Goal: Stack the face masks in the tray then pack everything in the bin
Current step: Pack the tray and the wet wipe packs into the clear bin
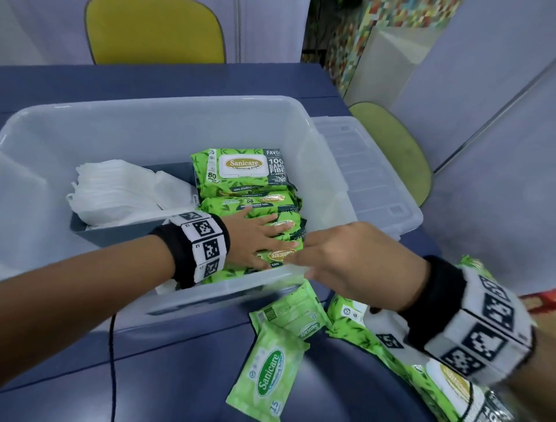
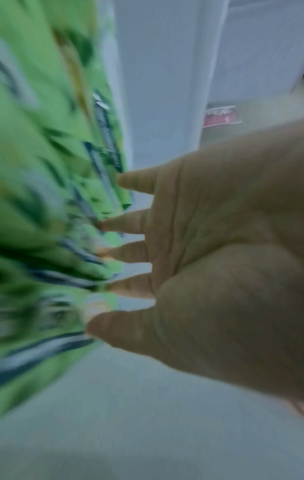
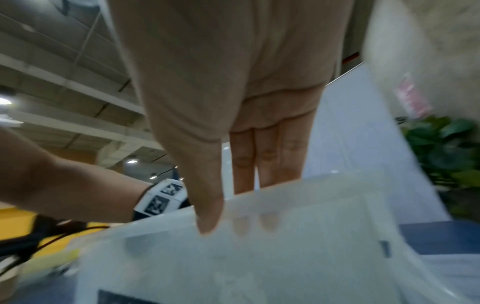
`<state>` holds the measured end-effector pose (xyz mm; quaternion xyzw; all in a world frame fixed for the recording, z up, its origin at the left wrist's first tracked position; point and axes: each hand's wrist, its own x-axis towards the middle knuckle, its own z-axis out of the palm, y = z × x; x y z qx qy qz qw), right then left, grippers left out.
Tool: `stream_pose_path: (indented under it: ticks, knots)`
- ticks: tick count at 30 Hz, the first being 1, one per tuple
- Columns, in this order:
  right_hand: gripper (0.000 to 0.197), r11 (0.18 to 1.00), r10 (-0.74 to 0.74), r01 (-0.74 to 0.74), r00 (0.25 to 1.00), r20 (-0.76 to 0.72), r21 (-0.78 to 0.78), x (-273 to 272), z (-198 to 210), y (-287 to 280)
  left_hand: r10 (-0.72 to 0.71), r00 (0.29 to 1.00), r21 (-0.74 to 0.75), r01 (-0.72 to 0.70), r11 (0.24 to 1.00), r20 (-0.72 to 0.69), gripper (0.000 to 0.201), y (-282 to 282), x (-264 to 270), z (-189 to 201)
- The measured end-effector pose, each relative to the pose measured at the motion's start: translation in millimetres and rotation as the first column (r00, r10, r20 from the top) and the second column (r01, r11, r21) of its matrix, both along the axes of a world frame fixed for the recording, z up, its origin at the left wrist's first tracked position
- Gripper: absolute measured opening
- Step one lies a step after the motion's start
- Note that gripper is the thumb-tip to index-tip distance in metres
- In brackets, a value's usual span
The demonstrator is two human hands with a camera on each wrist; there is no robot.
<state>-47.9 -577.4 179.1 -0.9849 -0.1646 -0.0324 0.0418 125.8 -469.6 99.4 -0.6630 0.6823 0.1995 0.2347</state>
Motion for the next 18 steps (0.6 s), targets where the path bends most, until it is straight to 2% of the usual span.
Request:
stream_pose_path:
  ticks: [3, 6, 8, 10, 12, 13, 16, 18]
  knots:
    - [0.031, 0.962, -0.160, 0.148, 0.987, 0.035, 0.230, -16.4, -4.0, -5.0, 0.077, 0.994, -0.060, -0.082, 0.995, -0.076, 0.049, -9.3, 0.8, 27.1]
    - [0.037, 0.835, -0.394, 0.309, 0.914, 0.102, 0.456, -49.8, -5.6, -21.5, 0.121, 0.977, -0.274, -0.166, 0.947, -0.173, 0.040, -12.1, -3.2, 70.3]
    - [0.039, 0.724, -0.587, 0.424, 0.793, 0.164, 0.544, -80.8, -10.7, -36.9, 0.108, 0.973, -0.429, -0.187, 0.884, -0.202, 0.039, -10.8, -11.8, 102.2]
    - [0.039, 0.579, -0.764, 0.569, 0.629, 0.145, 0.583, -117.7, -23.5, -49.4, 0.050, 0.977, -0.604, -0.167, 0.780, -0.206, 0.036, -9.0, -32.0, 129.5]
    - [0.036, 0.440, -0.875, 0.680, 0.471, 0.110, 0.587, -155.4, -43.3, -55.6, -0.066, 0.972, -0.754, -0.130, 0.644, -0.224, 0.036, -5.2, -61.1, 148.3]
    - [0.037, 0.386, -0.909, 0.725, 0.406, 0.100, 0.571, -173.9, -53.9, -57.5, -0.131, 0.962, -0.788, -0.114, 0.606, -0.240, 0.039, -3.9, -77.6, 153.8]
    - [0.043, 0.202, -0.967, 0.883, 0.249, -0.058, 0.424, -223.8, -84.1, -62.1, -0.279, 0.887, -0.784, -0.135, 0.607, -0.369, 0.038, -9.7, -123.6, 144.8]
    - [0.060, 0.044, -0.967, 0.953, 0.115, -0.226, 0.298, -252.3, -103.2, -64.6, -0.279, 0.807, -0.707, -0.224, 0.670, -0.520, 0.036, -21.7, -148.7, 122.3]
